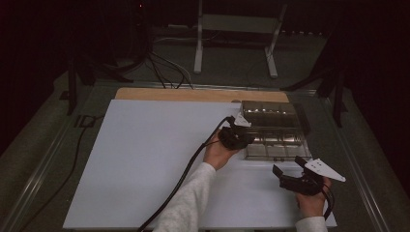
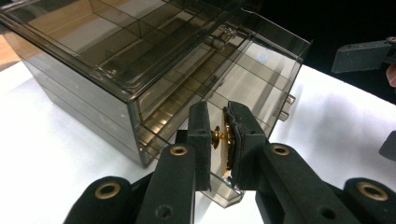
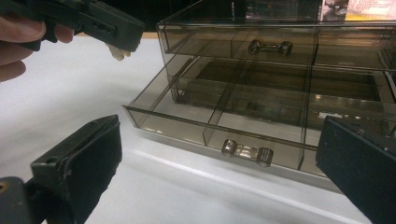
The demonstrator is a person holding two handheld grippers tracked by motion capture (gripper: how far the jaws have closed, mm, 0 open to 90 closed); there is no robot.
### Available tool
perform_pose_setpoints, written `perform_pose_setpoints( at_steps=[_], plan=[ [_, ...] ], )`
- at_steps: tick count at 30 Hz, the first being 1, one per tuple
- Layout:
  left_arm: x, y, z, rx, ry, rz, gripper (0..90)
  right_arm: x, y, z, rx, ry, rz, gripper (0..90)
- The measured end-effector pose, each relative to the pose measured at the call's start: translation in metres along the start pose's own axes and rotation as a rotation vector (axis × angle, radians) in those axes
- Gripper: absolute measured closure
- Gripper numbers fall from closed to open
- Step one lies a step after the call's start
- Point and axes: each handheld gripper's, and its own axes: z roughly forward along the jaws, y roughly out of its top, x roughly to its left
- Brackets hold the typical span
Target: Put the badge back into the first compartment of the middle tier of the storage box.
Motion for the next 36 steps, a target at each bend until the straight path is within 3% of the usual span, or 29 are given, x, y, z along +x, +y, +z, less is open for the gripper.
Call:
perform_pose_setpoints(
  at_steps=[22, 36],
  plan=[
    [-0.006, 0.001, 0.016, 0.037, -0.022, -0.006, 81.6, 0.000, 0.000, 0.000, 0.001, -0.001, 0.000, 0.7],
    [-0.012, -0.003, 0.025, 0.075, -0.024, 0.011, 81.2, -0.001, 0.000, 0.000, -0.002, -0.005, -0.001, 0.7]
  ],
)
